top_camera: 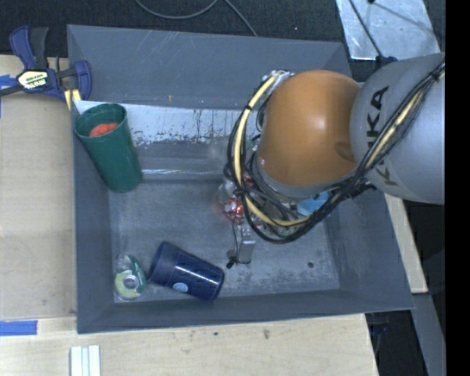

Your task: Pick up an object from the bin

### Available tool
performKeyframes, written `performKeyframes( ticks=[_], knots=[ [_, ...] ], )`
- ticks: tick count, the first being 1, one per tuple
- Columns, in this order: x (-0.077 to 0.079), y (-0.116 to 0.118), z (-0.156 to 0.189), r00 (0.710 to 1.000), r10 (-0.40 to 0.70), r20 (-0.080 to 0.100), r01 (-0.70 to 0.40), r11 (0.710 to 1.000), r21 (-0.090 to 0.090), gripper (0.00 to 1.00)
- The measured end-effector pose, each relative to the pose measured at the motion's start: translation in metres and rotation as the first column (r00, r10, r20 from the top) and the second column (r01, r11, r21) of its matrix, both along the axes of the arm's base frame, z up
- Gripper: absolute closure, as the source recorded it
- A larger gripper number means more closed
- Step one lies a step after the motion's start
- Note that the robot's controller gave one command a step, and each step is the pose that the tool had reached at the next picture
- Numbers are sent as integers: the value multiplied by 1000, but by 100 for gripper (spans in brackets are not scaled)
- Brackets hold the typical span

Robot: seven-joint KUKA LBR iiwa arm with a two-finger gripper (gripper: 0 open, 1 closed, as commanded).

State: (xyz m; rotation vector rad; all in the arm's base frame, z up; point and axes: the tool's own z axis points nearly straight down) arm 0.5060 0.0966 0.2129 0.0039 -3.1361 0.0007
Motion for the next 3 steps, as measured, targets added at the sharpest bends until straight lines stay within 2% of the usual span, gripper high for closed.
performKeyframes(
  ticks=[1,2,3],
  knots=[
    [2,0,4,1000,-3,8,3,1000,1,0],
    [16,8,40,1000,27,-2,-27,1000,-1,0],
    [28,5,66,986,169,18,-169,986,1,0]
  ],
)
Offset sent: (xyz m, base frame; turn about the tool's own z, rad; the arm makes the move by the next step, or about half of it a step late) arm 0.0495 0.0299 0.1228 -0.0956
